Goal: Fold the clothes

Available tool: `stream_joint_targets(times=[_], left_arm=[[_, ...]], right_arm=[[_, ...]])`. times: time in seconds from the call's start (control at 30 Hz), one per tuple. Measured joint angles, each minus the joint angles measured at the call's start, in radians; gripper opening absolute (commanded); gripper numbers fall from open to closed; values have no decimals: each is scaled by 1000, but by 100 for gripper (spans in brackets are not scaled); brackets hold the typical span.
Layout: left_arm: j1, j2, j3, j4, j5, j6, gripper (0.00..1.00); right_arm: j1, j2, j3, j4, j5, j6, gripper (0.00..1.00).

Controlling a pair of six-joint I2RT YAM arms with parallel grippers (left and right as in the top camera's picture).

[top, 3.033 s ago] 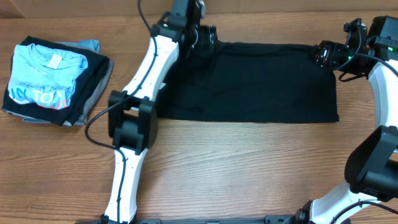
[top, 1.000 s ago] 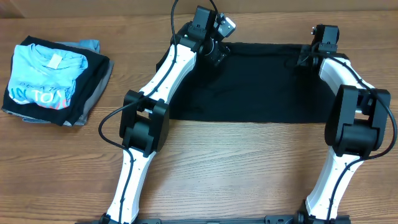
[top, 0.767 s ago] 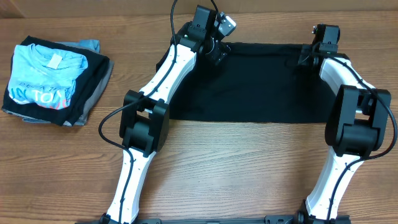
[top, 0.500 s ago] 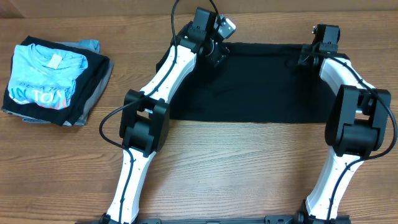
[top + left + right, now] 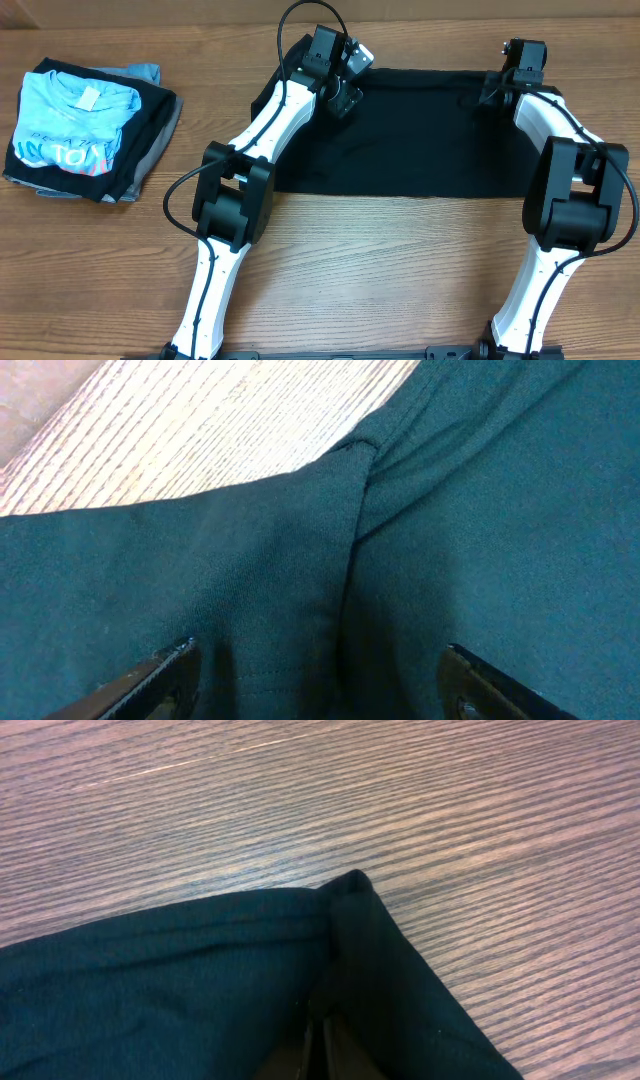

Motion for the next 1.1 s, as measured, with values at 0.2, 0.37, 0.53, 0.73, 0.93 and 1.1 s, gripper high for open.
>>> stream_joint_targets(times=[0.2, 0.37, 0.53, 0.73, 0.93, 1.1], left_arm=[[0, 2, -1, 48, -11, -4, 60], [0, 3, -1, 48, -14, -9, 61], [0, 6, -1, 34, -15, -21, 61], [0, 8, -1, 21, -18, -36, 61], [0, 40, -1, 31, -34, -54, 47], [0, 46, -2, 55, -97, -76, 21]], right_arm=[[0, 0, 0, 0, 0, 0, 4], [0, 0, 0, -6, 0, -1, 4], [0, 0, 0, -6, 0, 0, 4], [0, 0, 0, -6, 0, 0, 4], [0, 0, 0, -6, 0, 0, 4], [0, 0, 0, -6, 0, 0, 4]])
